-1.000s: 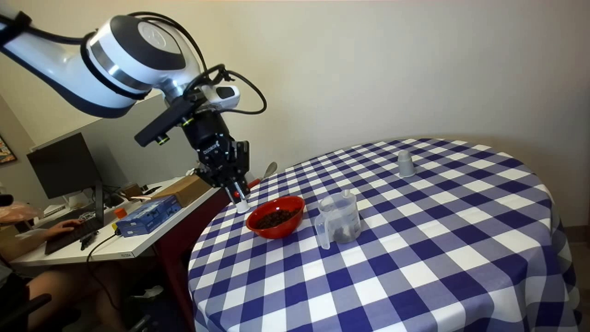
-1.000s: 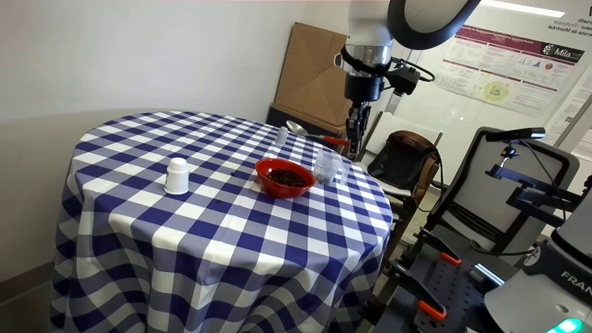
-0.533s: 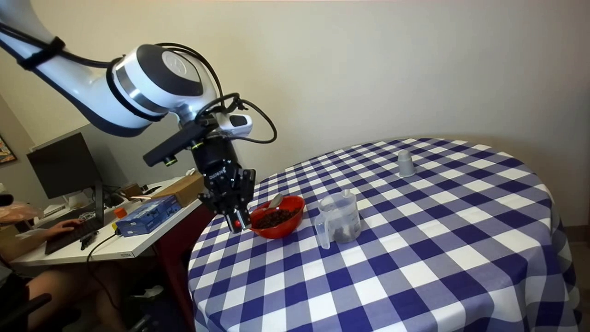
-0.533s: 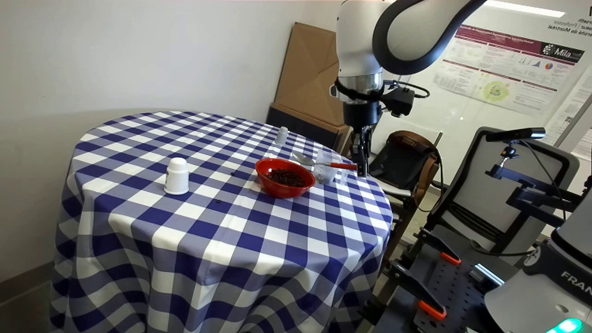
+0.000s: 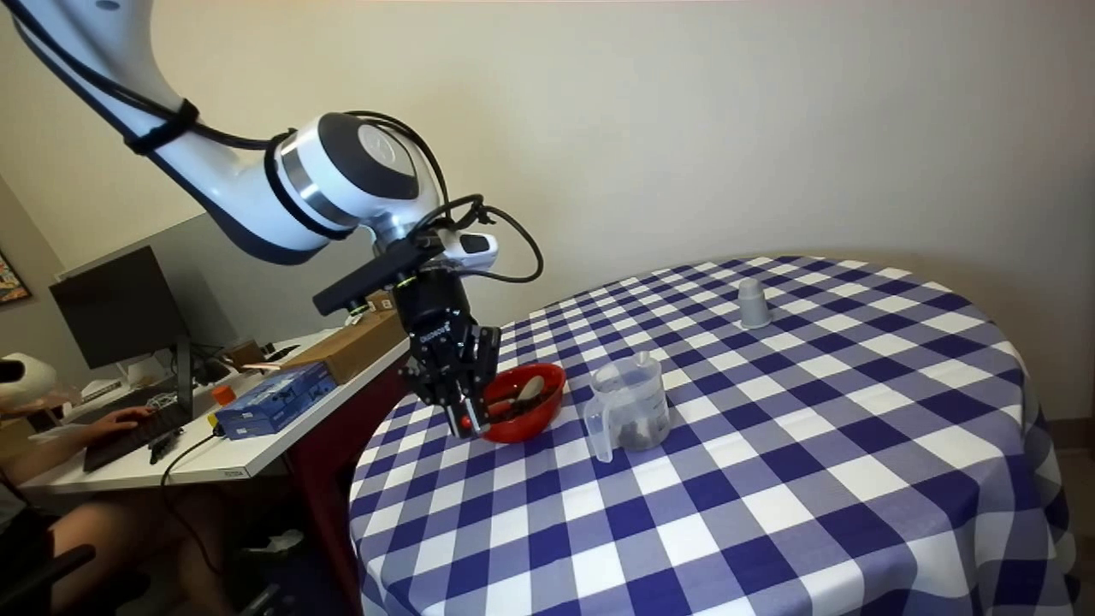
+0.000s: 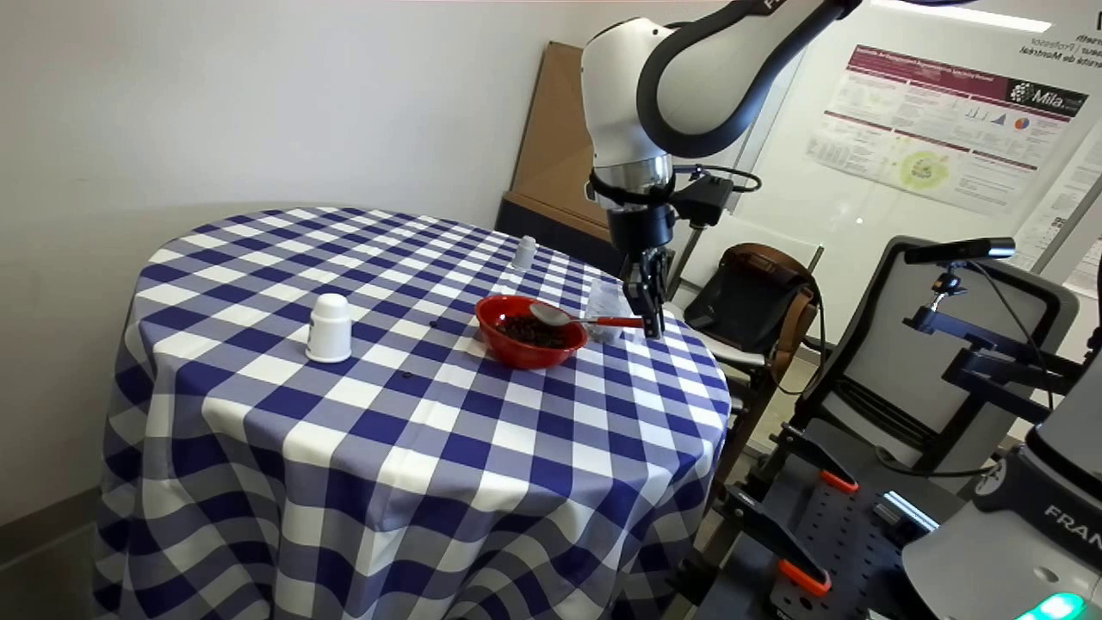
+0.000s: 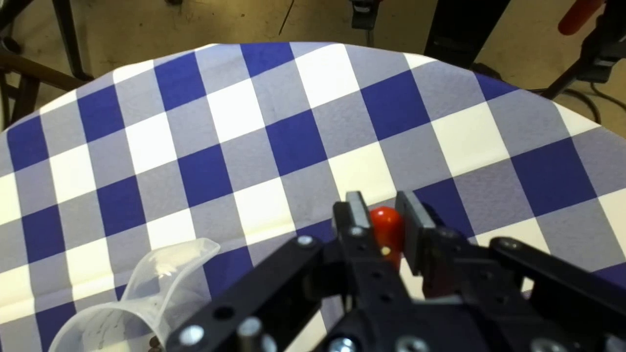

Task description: Use the spoon to put some of the contents from the red bowl into the clear jug

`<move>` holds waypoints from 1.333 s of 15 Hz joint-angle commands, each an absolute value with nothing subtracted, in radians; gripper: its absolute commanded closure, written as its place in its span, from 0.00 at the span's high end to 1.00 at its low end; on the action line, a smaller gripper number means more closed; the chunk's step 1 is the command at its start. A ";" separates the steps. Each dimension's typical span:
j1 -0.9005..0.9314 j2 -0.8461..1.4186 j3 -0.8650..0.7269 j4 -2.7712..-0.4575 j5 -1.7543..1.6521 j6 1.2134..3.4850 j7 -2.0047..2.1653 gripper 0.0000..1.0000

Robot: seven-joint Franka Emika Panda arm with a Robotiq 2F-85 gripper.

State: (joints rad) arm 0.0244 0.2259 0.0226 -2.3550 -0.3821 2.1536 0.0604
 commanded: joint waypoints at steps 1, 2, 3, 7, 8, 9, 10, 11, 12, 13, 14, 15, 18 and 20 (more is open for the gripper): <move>0.046 0.303 0.019 -2.262 -0.368 2.096 0.057 0.10; 0.051 0.317 0.020 -2.246 -0.368 2.089 0.056 0.10; 0.054 0.328 0.021 -2.233 -0.366 2.082 0.055 0.10; 0.070 0.366 0.025 -2.191 -0.366 2.058 0.049 0.10; 0.074 0.374 0.025 -2.183 -0.367 2.052 0.048 0.10; 0.077 0.381 0.026 -2.176 -0.368 2.049 0.048 0.10; 0.079 0.387 0.026 -2.170 -0.367 2.043 0.048 0.10; 0.081 0.392 0.026 -2.164 -0.366 2.037 0.048 0.11; 0.083 0.397 0.025 -2.159 -0.366 2.032 0.047 0.12; 0.084 0.402 0.025 -2.155 -0.367 2.026 0.047 0.45; 0.085 0.405 0.024 -2.152 -0.368 2.022 0.049 0.47; 0.084 0.407 0.024 -2.149 -0.367 2.020 0.050 0.52; 0.084 0.411 0.022 -2.145 -0.367 2.020 0.053 0.74; 0.083 0.393 0.022 -2.153 -0.360 2.033 0.068 0.89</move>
State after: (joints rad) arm 0.0741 0.3978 0.0278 -2.1721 -0.3820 2.0547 0.0609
